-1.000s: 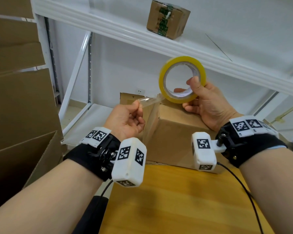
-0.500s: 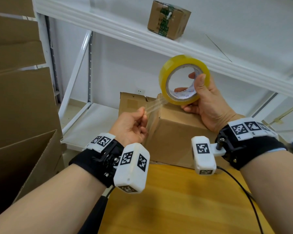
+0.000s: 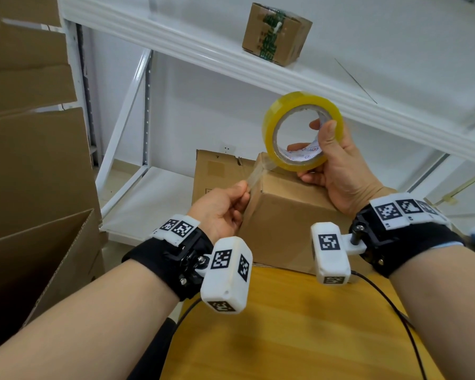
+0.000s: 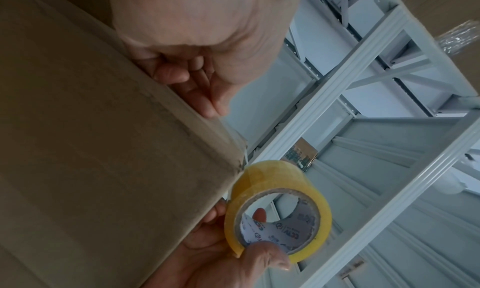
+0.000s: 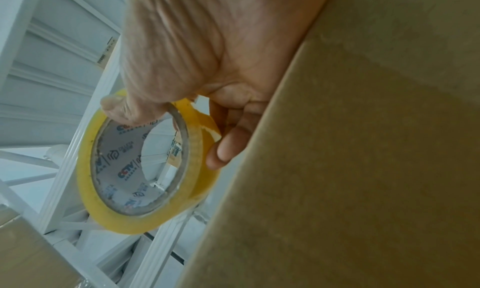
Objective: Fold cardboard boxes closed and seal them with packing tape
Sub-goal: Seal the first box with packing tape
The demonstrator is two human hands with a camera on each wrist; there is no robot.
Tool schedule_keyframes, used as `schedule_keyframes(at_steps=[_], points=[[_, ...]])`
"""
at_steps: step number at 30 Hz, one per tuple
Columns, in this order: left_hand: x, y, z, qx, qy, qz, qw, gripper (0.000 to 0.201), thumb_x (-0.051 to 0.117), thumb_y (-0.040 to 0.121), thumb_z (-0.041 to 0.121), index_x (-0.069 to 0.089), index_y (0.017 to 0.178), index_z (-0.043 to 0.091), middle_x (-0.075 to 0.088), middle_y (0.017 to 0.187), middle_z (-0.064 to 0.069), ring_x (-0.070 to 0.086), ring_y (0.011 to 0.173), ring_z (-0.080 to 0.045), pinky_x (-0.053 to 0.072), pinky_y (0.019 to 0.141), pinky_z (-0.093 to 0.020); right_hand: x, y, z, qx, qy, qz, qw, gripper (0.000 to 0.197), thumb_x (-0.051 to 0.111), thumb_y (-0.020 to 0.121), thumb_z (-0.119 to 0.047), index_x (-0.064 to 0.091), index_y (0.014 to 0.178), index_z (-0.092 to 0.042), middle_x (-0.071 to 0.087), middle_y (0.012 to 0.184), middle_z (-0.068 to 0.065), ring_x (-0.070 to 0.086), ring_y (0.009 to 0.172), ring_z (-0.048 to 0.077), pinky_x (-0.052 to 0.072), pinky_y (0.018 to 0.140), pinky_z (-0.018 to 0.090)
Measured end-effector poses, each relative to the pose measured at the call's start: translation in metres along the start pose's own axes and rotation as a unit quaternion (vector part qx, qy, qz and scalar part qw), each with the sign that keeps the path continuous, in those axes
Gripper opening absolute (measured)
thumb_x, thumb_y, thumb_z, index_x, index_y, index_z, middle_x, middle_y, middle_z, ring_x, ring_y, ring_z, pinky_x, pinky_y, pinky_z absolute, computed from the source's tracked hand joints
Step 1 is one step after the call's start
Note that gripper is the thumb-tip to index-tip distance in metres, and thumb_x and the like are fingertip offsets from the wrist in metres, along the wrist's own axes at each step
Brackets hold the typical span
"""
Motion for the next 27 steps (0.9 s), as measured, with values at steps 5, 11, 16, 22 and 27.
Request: schedule_keyframes(at_steps=[5,11,16,22,27], points=[[-0.0007,0.0002,-0.0020,0.054,0.024,0.010,0.998,0.006,0.071,0.087,0.016,0.072,0.093,0.016,0.068,0.066,0.004,0.060,0.050,-0.003,0.040,0.045,-0.016,0.0001,0.0004,0.0002,0.000,0.000,0.005,1.000,0.057,0.049,0.076,-0.069,0.049,0.116,-0.029,0.074,0.099,0.013,0.068,0.073,0.021,0.054,0.051,0.023],[-0.0030,-0.0027,0.0008,0.148,0.069,0.042,0.986,0.012,0.076,0.082,0.013,0.074,0.093,0.018,0.076,0.086,0.001,0.065,0.069,-0.006,0.041,0.052,-0.019,-0.0003,0.0015,-0.0001,0.002,0.001,0.011,1.000,0.061,0.052,0.071,-0.072,0.049,0.115,-0.029,0.075,0.097,0.012,0.068,0.072,0.021,0.054,0.050,0.023],[-0.0005,-0.0077,0.0037,0.171,0.088,0.050,0.980,0.013,0.075,0.083,0.011,0.074,0.096,0.014,0.076,0.091,-0.002,0.065,0.070,-0.006,0.043,0.043,-0.015,0.0004,0.0008,0.0001,0.004,0.002,0.014,1.000,0.066,0.054,0.067,-0.074,0.050,0.114,-0.029,0.075,0.096,0.011,0.067,0.072,0.021,0.054,0.050,0.023],[0.0015,-0.0093,0.0047,0.207,0.116,0.062,0.970,0.014,0.075,0.085,0.012,0.073,0.099,0.014,0.075,0.091,-0.001,0.063,0.058,0.002,0.040,0.039,-0.007,0.0008,0.0010,-0.0010,0.002,0.005,0.012,1.000,0.069,0.057,0.062,-0.077,0.051,0.112,-0.030,0.075,0.097,0.012,0.067,0.066,0.019,0.053,0.049,0.022],[0.0026,-0.0078,0.0051,0.232,0.135,0.075,0.960,0.012,0.075,0.085,0.015,0.072,0.096,0.016,0.074,0.088,0.001,0.066,0.073,-0.007,0.042,0.041,-0.005,0.0003,0.0007,-0.0005,0.005,0.012,0.011,1.000,0.069,0.059,0.063,-0.075,0.051,0.114,-0.029,0.075,0.094,0.010,0.067,0.068,0.020,0.053,0.049,0.022]])
Point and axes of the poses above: each hand's wrist, its own y-axis towards the middle knuckle, its own x-axis out of the palm, z = x × y, the point moved 4 cm from there along y, towards the middle knuckle
